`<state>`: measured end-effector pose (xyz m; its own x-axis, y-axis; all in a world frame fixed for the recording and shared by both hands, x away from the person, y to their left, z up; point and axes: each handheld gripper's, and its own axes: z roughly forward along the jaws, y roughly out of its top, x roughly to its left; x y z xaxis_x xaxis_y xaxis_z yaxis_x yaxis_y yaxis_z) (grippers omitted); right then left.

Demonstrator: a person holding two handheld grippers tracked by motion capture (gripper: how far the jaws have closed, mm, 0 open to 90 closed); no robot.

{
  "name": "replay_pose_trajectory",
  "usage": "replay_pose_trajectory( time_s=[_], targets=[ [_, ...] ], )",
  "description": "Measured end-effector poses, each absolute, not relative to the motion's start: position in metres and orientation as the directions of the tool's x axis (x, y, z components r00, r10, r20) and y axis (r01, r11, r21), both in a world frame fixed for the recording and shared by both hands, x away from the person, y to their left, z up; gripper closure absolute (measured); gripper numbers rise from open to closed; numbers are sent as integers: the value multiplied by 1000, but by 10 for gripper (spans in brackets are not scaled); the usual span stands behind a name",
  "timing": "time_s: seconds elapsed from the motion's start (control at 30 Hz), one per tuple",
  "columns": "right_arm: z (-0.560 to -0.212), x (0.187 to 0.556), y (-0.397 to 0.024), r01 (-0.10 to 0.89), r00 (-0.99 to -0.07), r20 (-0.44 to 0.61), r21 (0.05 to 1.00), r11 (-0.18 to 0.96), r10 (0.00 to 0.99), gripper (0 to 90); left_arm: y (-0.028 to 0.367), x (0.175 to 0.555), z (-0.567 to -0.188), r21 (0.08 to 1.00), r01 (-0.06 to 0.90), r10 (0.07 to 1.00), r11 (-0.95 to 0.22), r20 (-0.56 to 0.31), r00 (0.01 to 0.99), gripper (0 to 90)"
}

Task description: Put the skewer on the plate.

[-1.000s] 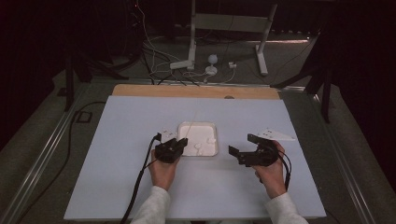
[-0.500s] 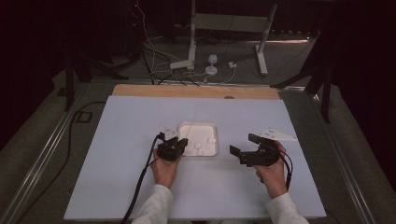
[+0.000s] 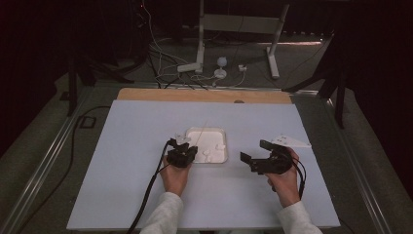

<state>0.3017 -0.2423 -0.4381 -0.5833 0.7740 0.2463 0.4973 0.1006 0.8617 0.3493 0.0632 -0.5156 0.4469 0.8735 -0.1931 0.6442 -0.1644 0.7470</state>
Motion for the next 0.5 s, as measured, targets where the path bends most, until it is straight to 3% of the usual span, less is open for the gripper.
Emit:
replay_pose_trajectory(
  time_s=[0.17, 0.33, 0.5],
  targets=[
    [-440, 302, -244, 502, -578, 248, 859, 99, 777, 0, 65, 348, -512, 775, 619, 857, -131, -225, 464, 555],
    [-441, 301, -249, 505, -568, 249, 858, 93, 784, 0, 75, 345, -498, 795, 599, 830, -99, -266, 490, 323],
    [-440, 299, -256, 489, -561, 227, 866, 98, 796, 0, 100, 332, -474, 844, 534, 804, -58, -278, 526, 200]
  ],
)
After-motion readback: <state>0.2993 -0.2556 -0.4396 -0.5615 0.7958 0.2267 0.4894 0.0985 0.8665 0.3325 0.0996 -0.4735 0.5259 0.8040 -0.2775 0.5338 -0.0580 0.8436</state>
